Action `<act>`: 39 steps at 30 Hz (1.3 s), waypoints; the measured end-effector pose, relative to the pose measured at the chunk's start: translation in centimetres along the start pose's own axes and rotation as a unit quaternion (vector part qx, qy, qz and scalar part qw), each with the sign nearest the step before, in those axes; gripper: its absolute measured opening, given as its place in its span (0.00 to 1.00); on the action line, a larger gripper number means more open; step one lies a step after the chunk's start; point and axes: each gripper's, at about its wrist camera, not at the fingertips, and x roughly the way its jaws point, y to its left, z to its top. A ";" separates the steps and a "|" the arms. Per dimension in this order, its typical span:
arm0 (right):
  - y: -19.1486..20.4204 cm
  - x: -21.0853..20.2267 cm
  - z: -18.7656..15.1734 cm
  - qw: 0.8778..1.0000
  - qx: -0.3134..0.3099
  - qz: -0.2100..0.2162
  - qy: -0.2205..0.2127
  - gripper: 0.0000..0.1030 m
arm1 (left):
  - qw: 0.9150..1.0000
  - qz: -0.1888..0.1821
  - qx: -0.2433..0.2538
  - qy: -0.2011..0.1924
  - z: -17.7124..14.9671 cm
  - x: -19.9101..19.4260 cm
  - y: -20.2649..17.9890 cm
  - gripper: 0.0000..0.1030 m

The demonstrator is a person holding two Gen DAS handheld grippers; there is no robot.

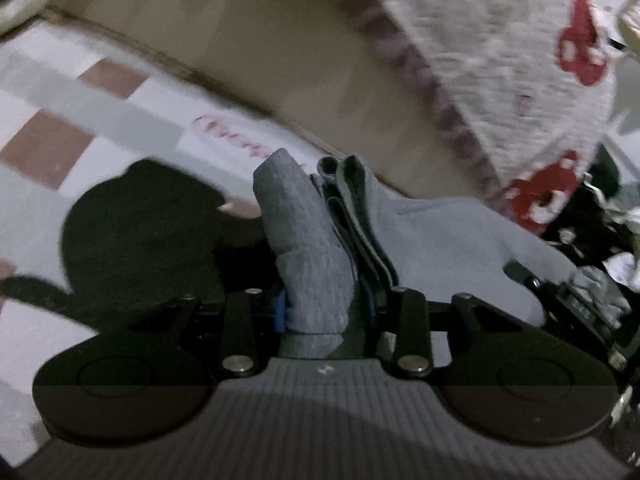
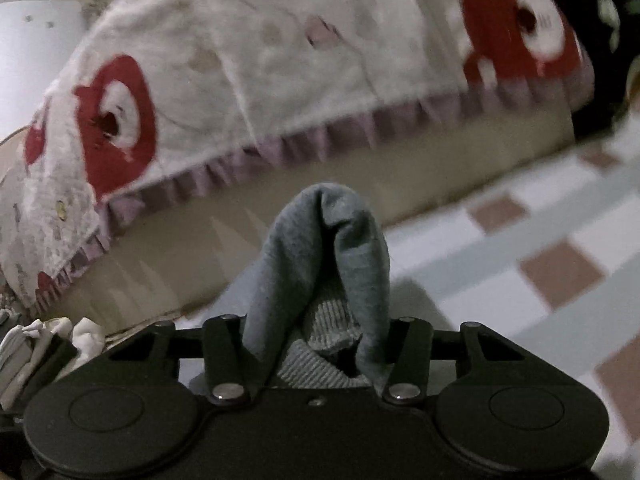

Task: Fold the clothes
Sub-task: 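Lift the folded sweatshirt with both grippers and carry it toward the clothes stack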

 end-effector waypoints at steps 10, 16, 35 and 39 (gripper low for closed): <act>-4.9 1.6 -0.8 0.991 0.106 -0.039 0.065 0.67 | 0.997 0.005 -0.049 0.051 -1.5 3.0 2.0 0.41; -7.0 2.9 -2.7 0.975 0.202 -0.009 0.091 0.85 | 0.987 -0.053 -0.138 0.066 -2.4 4.5 4.7 0.51; 7.5 -2.4 6.9 0.996 0.056 0.068 -0.015 0.52 | 0.995 -0.001 0.003 -0.101 5.9 -10.3 -2.9 0.33; 14.4 -0.9 9.2 0.989 0.039 0.140 -0.006 0.52 | 0.983 0.034 -0.006 -0.181 8.0 -18.8 -1.5 0.34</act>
